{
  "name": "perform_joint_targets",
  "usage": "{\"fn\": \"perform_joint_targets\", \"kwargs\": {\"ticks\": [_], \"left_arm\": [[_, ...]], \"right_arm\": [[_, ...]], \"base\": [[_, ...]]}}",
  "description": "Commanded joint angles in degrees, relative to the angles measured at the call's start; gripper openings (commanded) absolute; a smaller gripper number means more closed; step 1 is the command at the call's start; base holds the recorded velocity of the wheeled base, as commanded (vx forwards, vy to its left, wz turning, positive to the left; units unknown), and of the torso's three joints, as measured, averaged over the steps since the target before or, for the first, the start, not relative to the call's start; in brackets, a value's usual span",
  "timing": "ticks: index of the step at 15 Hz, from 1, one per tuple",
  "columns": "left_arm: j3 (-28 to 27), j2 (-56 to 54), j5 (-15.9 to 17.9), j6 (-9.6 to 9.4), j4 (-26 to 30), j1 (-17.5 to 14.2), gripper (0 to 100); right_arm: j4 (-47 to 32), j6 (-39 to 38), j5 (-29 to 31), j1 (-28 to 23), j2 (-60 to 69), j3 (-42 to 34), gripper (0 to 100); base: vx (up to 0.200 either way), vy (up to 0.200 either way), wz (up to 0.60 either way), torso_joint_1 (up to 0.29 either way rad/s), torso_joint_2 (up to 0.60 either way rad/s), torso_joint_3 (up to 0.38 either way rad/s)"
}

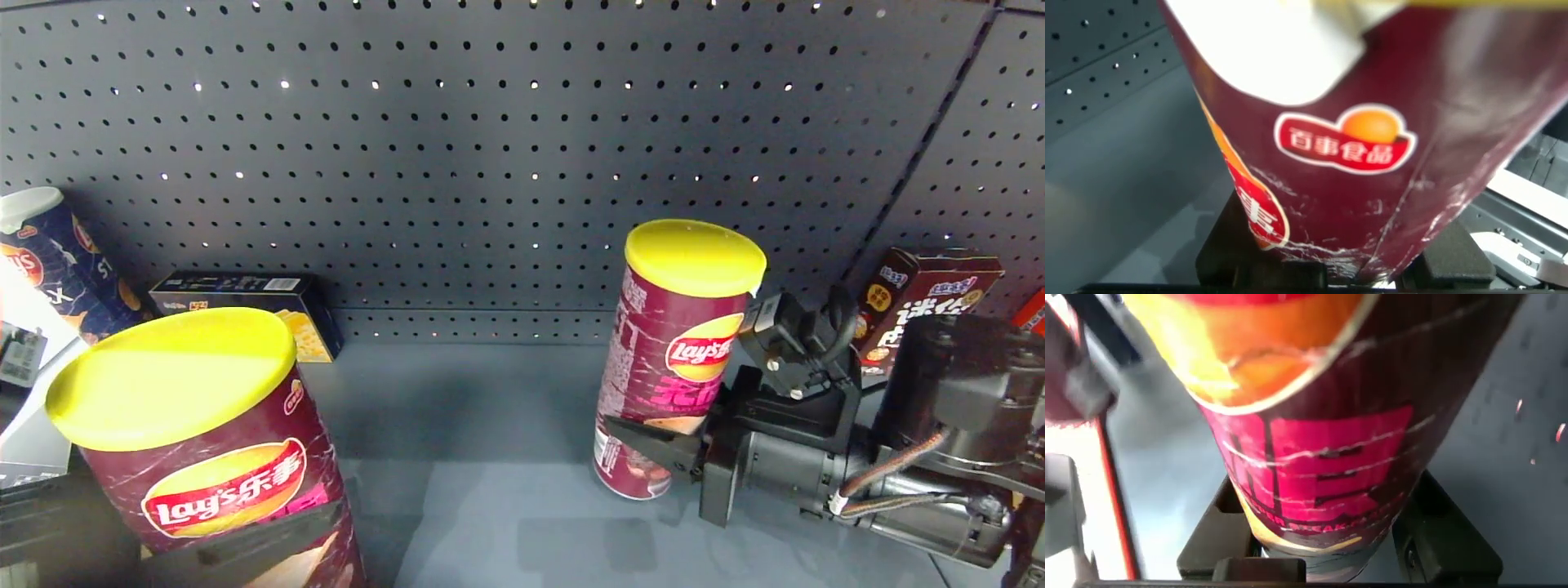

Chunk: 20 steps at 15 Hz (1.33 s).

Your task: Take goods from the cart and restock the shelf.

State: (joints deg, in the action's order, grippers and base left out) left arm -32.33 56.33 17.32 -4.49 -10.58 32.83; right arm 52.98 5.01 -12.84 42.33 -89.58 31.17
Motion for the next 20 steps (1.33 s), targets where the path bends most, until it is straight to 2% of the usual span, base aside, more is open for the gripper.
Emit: {"fn": "perform_joint_targets", "kwargs": {"ticks": [1,5,8,11,14,20], "left_arm": [[-0.2,0.0,-0.4,0.00,-0.1,-0.1,0],[-0.1,0.1,-1.6,0.09,0.0,-0.1,0],[0.2,0.1,-2.0,0.18,0.1,-0.2,0],[0.1,0.2,-2.6,0.27,0.0,-0.2,0],[0.5,0.1,-2.6,0.27,0.0,-0.2,0],[0.6,0.1,-2.6,0.27,0.1,-0.2,0]], "right_arm": [[1.3,-0.4,1.6,0.6,2.2,-3.4,0],[5.2,-0.7,6.3,5.4,1.1,-5.5,0],[13.9,-1.9,12.0,10.0,-3.2,-9.3,0],[18.3,-2.1,12.7,10.7,-5.9,-10.3,0],[18.8,-2.1,13.2,10.6,-6.9,-10.8,0],[24.6,-2.5,14.1,10.5,-10.1,-12.5,0]], "base": [[0.000,0.000,0.00,0.000,0.00,0.000],[0.000,0.000,0.00,0.000,0.00,0.000],[0.000,0.000,0.00,0.000,0.00,0.000],[0.000,0.000,0.00,0.000,0.00,0.000],[0.000,0.000,0.00,0.000,0.00,0.000],[0.000,0.000,0.00,0.000,0.00,0.000]]}}
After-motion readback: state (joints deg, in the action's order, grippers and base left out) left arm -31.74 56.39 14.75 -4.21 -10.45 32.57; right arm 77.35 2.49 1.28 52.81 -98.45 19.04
